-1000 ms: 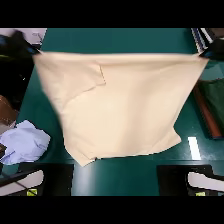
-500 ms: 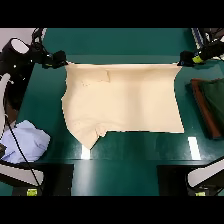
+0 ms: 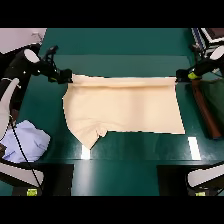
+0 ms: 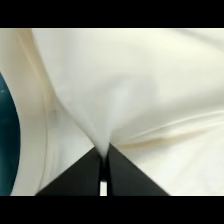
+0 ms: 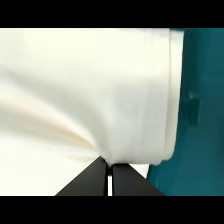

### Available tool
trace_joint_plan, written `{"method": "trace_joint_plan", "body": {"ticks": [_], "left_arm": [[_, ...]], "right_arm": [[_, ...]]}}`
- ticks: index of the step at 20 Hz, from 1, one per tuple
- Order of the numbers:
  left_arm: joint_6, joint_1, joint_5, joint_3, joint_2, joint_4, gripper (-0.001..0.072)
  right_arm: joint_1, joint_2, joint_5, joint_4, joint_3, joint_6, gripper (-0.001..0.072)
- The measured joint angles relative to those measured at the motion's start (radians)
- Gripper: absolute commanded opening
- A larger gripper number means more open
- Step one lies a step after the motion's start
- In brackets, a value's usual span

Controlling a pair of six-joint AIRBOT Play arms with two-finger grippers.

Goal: Fold the shirts.

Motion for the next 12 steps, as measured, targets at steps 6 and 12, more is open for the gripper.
{"method": "trace_joint_plan", "body": {"ticks": [6,12], "left_arm": [[-0.015,-0.005,-0.050,-0.066,0.031,0.010,0.0479],[-0.040,-0.004,-0.117,-0.284,0.282,0.041,0.0478]], "right_arm": [[-0.002,0.044,0.006,0.106,-0.084,-0.002,0.0373],[-0.035,0.215,0.159,0.134,-0.097,-0.027,0.0372]]}}
